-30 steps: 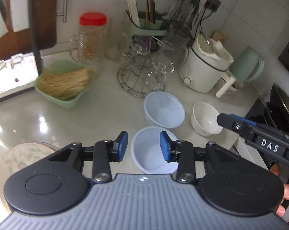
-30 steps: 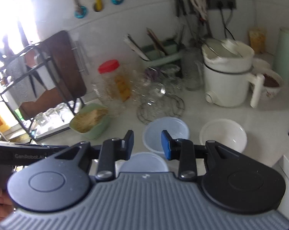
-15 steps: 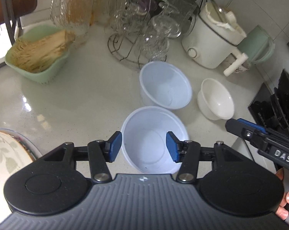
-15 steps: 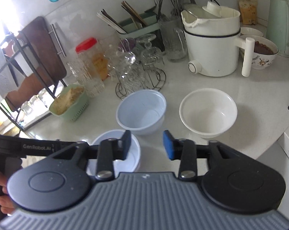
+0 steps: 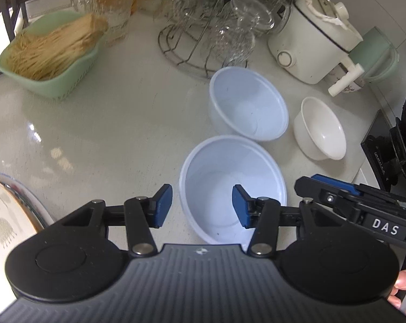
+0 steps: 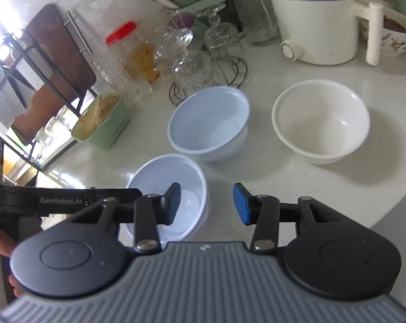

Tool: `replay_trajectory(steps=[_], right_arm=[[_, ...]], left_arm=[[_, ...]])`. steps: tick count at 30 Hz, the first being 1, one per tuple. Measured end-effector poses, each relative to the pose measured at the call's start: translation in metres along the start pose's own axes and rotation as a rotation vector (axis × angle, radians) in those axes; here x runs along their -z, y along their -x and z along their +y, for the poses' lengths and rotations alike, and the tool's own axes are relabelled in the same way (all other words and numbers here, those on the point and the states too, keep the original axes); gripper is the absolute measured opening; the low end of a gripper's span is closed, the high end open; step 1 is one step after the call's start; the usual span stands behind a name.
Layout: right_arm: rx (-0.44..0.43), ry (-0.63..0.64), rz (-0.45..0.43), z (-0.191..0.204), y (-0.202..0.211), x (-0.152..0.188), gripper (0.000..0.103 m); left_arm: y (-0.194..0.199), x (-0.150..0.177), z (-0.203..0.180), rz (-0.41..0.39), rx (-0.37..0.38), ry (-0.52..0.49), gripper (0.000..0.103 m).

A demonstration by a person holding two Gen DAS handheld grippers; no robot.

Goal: Organize plates and bowls
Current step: 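Lower both grippers onto the rim of the nearer light-blue plastic bowl, then close both grippers side by side on the light-blue bowl's rim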

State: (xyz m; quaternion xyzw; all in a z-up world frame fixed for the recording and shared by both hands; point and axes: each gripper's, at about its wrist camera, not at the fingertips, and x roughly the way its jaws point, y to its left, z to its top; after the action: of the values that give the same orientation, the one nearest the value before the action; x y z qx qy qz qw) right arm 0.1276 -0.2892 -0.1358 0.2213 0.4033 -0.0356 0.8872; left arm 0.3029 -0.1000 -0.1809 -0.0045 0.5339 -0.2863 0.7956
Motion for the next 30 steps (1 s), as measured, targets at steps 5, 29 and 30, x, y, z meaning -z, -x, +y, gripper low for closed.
replay_trajectory(steps=[5,29,30], right_arm=[[0.018,-0.005,0.028,0.003,-0.013,0.005,0.034],[-0.05,0.077,0.067,0.038,-0.026,0.001,0.024],[-0.051,0.087,0.073,0.041,-0.028,0.001,0.024]], left_arm=[[-0.006,0.003,0.001,0.026,0.0,-0.015,0.04],[0.029,0.006,0.022,-0.01,-0.03,-0.001,0.032],[0.03,0.007,0.025,-0.012,-0.032,0.01,0.032]])
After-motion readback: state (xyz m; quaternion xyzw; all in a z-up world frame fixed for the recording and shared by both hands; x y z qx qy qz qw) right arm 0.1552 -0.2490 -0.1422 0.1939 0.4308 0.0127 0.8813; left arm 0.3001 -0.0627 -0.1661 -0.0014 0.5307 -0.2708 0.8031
